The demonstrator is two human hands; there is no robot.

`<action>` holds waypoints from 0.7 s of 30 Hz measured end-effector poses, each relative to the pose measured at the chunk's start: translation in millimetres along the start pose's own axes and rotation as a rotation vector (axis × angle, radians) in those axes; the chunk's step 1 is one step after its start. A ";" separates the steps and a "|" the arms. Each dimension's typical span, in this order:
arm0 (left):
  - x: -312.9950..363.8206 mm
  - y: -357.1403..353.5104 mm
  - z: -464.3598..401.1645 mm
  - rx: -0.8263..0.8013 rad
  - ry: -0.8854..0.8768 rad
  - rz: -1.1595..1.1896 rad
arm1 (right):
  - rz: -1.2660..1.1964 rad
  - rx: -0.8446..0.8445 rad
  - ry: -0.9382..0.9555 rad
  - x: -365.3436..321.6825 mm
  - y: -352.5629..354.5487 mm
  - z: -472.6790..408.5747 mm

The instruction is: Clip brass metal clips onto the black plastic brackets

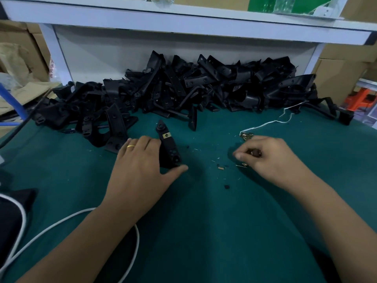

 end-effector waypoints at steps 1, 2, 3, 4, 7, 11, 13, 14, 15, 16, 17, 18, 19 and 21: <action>0.4 -0.5 -0.3 -0.001 0.002 0.003 | -0.001 -0.036 0.035 -5.5 -6.6 1.3; 1.6 -1.6 -0.6 -0.006 0.001 0.008 | 0.009 -0.053 0.067 -10.3 -11.3 2.0; 3.0 -3.3 -0.9 -0.013 -0.002 0.013 | 0.038 -0.047 0.088 -13.0 -13.5 1.6; 4.3 -4.9 -1.1 -0.019 -0.007 0.017 | 0.071 -0.019 0.093 -12.5 -12.4 -0.1; 5.9 -6.5 -0.6 -0.022 -0.015 0.027 | 0.157 0.103 -0.002 6.1 6.4 -8.1; -0.1 -6.3 0.7 -0.022 0.014 0.035 | 0.244 0.024 -0.112 26.3 10.8 -10.3; -1.4 -7.8 1.1 -0.035 0.027 0.038 | 0.245 -0.043 -0.111 26.8 7.8 -8.5; -1.3 -8.2 1.0 -0.038 0.026 0.037 | 0.243 -0.056 -0.101 25.4 8.3 -7.2; -1.1 -8.5 1.0 -0.040 0.024 0.035 | 0.240 -0.060 -0.091 23.8 9.4 -6.3; -0.8 -8.9 0.8 -0.044 0.023 0.033 | 0.233 -0.061 -0.081 22.0 10.4 -4.7; -0.9 -9.3 0.8 -0.048 0.023 0.033 | 0.223 -0.069 -0.070 19.6 10.0 -3.3; -0.9 -9.6 0.7 -0.052 0.024 0.032 | 0.218 -0.083 -0.059 17.0 8.2 -1.5; -0.9 -9.6 0.6 -0.054 0.025 0.032 | 0.221 -0.096 -0.051 14.4 5.7 -0.5; -0.3 -9.6 0.4 -0.055 0.023 0.031 | 0.245 -0.106 -0.049 11.4 2.6 -1.1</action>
Point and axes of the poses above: each hand's wrist, its own z-axis away from the middle knuckle, its own y-axis out of the back of the hand, x = y × z, the point moved 9 cm from there along -z, towards the middle knuckle, and after that the axes turned 15 degrees about -y, right-handed, at the moved point
